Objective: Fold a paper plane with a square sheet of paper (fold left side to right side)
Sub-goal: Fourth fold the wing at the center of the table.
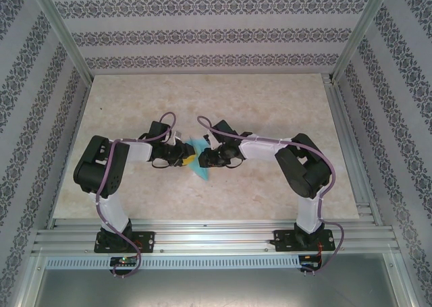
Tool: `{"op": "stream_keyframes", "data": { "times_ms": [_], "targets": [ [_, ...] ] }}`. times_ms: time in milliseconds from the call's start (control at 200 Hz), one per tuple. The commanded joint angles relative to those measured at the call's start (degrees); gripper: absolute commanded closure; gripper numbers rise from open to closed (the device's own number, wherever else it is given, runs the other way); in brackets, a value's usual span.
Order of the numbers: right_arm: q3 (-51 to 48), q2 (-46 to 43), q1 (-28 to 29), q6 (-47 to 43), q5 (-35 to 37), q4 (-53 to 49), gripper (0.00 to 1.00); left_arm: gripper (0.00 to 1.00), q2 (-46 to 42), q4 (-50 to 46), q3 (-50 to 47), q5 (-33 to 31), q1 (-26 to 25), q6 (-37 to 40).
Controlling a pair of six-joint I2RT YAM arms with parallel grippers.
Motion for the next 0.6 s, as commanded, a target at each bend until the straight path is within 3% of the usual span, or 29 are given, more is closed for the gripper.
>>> {"op": "stream_keyframes", "data": {
  "times_ms": [0,290,595],
  "targets": [
    [2.59,-1.76,-0.24,-0.68,-1.95,-0.67,0.62,0.71,2.67,-3.73,0.02,-4.19,-1.0,1.8],
    [4.72,-1.09,-0.29,-0.92,-1.57,-1.78,0.59,0.71,3.99,-4.12,0.42,-4.82,-1.68,1.82],
    [2.37,-0.48,-0.35,-0.64,-3.01,-0.03,0.87,0.66,-0.25,-5.83,0.11,-4.9,-1.19,2.75]
  ]
}}
